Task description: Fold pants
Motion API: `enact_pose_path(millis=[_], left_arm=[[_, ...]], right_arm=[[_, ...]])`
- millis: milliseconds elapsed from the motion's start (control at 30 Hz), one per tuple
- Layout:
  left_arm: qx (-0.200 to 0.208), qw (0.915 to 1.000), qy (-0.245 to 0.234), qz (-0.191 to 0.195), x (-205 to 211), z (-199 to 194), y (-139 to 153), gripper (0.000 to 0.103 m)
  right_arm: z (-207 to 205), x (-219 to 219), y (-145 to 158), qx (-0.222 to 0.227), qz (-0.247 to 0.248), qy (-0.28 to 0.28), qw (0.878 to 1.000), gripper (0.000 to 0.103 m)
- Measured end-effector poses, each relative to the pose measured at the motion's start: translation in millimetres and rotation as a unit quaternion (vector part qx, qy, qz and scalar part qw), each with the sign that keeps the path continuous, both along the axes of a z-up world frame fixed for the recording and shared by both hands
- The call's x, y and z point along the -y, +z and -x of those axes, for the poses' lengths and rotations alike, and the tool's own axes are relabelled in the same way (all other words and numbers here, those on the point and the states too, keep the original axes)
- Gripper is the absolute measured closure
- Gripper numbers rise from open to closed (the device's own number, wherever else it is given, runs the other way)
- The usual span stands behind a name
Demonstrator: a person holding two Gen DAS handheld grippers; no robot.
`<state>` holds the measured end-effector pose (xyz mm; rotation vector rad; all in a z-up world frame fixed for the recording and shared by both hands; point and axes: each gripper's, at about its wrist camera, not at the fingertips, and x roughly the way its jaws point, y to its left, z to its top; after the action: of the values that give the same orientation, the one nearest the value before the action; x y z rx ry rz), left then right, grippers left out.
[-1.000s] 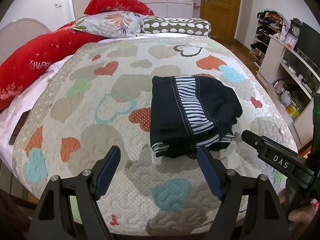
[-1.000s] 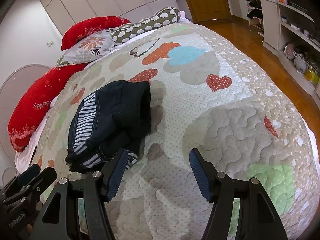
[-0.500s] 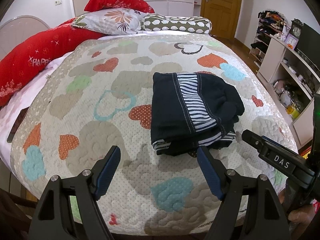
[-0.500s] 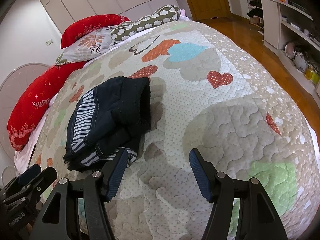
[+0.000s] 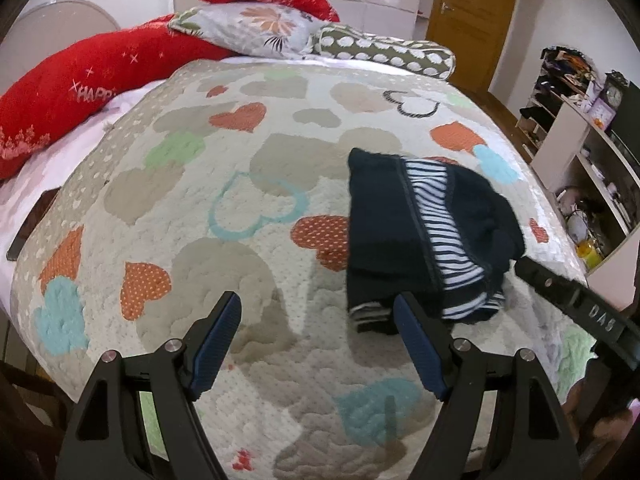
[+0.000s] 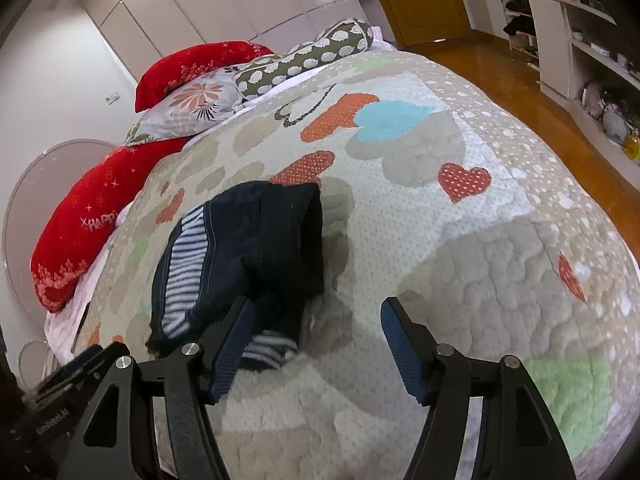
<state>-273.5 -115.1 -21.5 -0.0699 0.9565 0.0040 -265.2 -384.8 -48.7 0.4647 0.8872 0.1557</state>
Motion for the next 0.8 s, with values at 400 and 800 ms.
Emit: enact_pose_path(millis=[400, 800], left_arm=[[-0.012, 0.9997, 0.018, 0.005, -20.2, -13.4, -9.2, 0.025], [-0.037, 0.9824, -0.005, 0.183, -51.7, -71.3, -17.1, 0.022]], right_arm=[[-24.9, -4.5, -4.7, -0.012, -0.034, 0.014, 0.999, 0.026], [-55.6, -5.0, -15.3, -0.034, -0.097, 0.037, 0.994, 0.020]])
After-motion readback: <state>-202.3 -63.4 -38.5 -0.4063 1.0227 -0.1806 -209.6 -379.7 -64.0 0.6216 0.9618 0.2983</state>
